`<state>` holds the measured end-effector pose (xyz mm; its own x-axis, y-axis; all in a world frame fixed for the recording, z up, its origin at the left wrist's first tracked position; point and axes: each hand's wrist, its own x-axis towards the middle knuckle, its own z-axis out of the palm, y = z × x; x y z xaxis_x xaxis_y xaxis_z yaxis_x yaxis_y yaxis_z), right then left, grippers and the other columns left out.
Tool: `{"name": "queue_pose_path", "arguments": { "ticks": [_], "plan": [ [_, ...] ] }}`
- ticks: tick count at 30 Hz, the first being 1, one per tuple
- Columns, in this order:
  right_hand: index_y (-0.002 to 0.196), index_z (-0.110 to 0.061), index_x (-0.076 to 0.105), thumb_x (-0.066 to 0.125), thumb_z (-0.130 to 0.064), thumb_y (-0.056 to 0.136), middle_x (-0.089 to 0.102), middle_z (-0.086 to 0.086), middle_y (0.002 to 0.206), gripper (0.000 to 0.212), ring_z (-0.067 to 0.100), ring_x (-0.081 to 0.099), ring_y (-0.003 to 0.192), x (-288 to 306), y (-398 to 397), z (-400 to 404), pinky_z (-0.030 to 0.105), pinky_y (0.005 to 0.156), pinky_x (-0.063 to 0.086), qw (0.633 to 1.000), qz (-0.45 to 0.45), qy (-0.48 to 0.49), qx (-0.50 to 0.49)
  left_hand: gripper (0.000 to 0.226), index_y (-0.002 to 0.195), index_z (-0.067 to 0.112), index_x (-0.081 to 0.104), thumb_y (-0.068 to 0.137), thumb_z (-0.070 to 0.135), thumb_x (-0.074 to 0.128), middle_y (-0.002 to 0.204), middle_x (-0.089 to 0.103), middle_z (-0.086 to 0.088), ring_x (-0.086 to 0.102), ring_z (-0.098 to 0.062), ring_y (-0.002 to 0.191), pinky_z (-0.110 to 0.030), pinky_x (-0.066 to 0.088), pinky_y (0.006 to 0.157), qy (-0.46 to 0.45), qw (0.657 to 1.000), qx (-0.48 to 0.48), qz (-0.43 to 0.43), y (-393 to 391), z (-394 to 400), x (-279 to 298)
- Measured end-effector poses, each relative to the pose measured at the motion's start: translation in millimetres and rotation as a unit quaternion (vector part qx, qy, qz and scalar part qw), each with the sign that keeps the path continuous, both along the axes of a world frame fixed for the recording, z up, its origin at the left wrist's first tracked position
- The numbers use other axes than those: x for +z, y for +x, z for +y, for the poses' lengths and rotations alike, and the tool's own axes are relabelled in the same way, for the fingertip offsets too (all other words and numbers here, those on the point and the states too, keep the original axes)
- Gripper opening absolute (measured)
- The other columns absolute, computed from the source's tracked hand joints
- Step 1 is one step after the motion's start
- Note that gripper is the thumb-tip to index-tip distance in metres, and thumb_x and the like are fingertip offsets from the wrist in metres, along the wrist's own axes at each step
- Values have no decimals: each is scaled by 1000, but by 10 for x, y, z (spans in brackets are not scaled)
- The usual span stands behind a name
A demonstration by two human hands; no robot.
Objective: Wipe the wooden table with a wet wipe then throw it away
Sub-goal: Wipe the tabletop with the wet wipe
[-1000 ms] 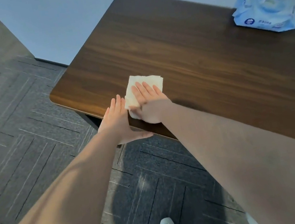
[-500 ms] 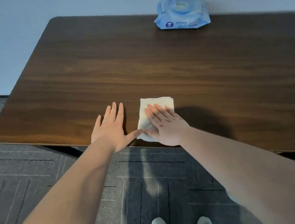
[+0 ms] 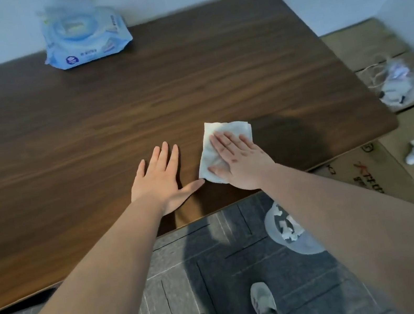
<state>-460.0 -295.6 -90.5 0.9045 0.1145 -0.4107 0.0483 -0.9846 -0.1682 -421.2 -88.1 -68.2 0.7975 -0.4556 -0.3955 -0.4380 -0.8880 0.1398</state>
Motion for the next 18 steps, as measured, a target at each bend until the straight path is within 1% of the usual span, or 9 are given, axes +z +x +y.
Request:
{"name": "queue_pose_path", "arguments": {
  "ticks": [10, 18],
  "plan": [
    [147, -21, -20, 8, -60, 95, -21, -2, 158, 71, 13, -21, 144, 7, -385, -1377, 35, 116, -13, 988, 0, -29, -148, 91, 150, 26, -8, 81, 79, 16, 159, -14, 2, -14, -15, 145, -42, -3, 118, -26, 994, -105, -22, 40, -1351, -110],
    [148, -19, -18, 8, -61, 94, -20, 1, 159, 73, 15, -20, 144, -48, -504, -2190, 36, 115, -13, 974, -13, -41, -224, 88, 151, 27, -6, 82, 78, 12, 160, -12, 2, -13, -15, 146, -41, -4, 118, -56, 986, -156, -29, -8, -2250, -197]
  ]
}}
